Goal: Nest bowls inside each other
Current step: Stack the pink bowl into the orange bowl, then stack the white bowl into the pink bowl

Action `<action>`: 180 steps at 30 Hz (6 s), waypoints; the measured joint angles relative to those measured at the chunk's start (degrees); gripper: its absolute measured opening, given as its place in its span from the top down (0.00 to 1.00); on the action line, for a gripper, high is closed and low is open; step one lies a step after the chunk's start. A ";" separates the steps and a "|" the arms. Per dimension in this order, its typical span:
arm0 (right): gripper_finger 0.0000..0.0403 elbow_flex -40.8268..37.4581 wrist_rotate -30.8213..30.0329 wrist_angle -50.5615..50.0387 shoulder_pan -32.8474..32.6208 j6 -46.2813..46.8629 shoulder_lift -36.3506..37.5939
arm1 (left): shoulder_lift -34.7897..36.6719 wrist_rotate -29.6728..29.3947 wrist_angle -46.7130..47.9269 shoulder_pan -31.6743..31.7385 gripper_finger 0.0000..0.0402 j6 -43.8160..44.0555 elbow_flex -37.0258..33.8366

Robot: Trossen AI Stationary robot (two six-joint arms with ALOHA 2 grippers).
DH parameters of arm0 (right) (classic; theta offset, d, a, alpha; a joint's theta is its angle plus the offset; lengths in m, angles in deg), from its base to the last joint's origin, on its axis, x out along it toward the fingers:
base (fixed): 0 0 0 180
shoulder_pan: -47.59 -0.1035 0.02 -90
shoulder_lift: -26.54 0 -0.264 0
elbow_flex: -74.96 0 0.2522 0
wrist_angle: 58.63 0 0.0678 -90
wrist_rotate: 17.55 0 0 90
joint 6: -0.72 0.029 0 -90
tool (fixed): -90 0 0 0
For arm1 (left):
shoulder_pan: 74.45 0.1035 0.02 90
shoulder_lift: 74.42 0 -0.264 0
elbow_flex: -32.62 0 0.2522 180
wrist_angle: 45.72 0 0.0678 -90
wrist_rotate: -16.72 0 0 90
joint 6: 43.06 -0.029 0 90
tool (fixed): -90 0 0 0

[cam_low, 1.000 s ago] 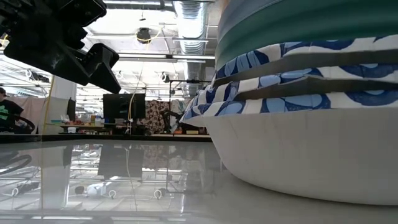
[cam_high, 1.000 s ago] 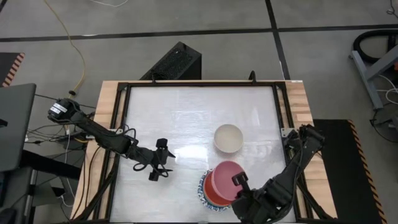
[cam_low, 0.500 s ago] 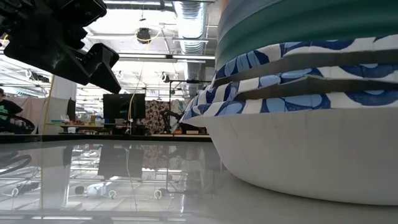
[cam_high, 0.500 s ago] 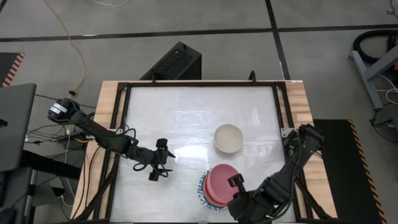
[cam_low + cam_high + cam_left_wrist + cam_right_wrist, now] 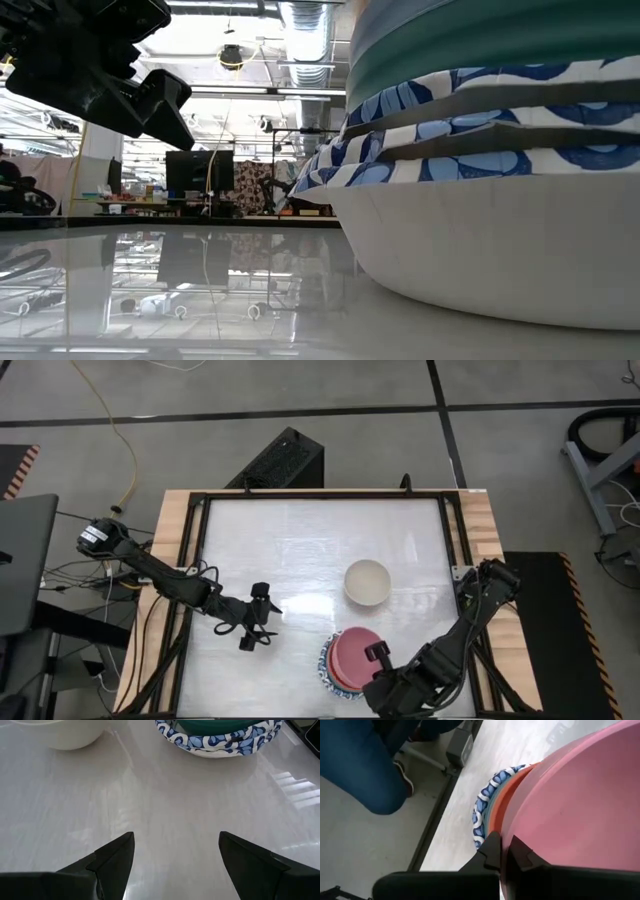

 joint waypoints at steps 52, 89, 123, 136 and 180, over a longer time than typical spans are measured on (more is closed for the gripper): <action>0.85 4.64 8.98 -4.51 5.67 15.55 -4.37 | -0.01 -1.36 0.02 0.00 0.30 0.24 0.00; 0.85 4.57 1.64 -2.86 3.57 24.88 -4.51 | -0.01 -1.52 0.28 0.01 0.30 -0.02 0.00; 0.96 -5.09 -25.28 -3.09 -6.05 36.42 -4.57 | -0.01 -2.91 2.37 0.00 0.30 2.20 0.00; 0.96 -9.55 -25.90 1.44 -5.33 36.55 -4.60 | -0.01 -2.93 2.38 0.00 0.30 2.97 -0.02; 0.94 -4.88 -35.01 -25.67 14.62 33.02 23.30 | 13.75 -7.36 13.44 0.69 0.30 -0.31 16.24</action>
